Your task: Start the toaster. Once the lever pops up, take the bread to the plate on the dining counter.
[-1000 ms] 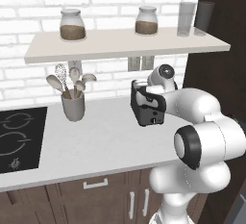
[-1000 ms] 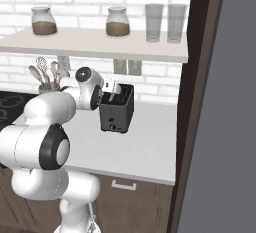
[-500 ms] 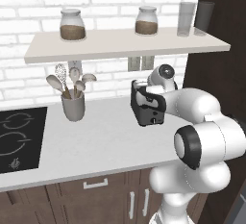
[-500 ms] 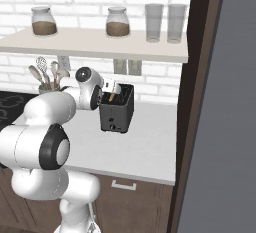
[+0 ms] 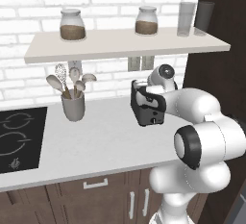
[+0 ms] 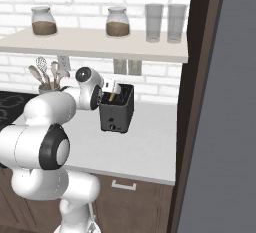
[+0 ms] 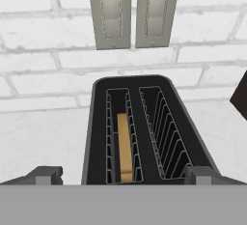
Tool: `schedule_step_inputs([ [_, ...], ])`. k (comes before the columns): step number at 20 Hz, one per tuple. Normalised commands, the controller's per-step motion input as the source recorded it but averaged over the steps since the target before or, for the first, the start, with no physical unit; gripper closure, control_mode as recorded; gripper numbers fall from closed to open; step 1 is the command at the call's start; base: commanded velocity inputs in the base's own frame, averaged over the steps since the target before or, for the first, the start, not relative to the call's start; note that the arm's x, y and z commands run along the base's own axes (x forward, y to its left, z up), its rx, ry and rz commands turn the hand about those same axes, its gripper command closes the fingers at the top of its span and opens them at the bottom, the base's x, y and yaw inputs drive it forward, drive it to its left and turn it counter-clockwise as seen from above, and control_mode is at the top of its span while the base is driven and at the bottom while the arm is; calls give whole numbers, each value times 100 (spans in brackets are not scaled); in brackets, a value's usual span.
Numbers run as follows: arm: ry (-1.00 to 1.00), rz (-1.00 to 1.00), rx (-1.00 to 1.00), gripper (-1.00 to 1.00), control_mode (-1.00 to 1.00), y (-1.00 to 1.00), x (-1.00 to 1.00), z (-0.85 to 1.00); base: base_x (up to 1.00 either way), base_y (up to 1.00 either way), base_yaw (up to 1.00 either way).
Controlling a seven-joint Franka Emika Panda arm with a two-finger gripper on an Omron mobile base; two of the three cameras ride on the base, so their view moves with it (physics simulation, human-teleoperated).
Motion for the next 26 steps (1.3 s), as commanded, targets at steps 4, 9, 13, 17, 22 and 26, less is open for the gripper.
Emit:
schedule_step_inputs([
  [4, 0, 0, 0, -100, -100, 0, 0, 0, 0, 0, 0],
  [9, 0, 0, 0, -100, -100, 0, 0, 0, 0, 0, 0],
  [13, 0, 0, 0, -100, -100, 0, 0, 0, 0, 0, 0],
  [17, 0, 0, 0, -100, -100, 0, 0, 0, 0, 0, 0],
  [22, 0, 0, 0, -100, -100, 0, 0, 0, 0, 0, 0],
  [26, 0, 0, 0, -100, -100, 0, 0, 0, 0, 0, 0],
])
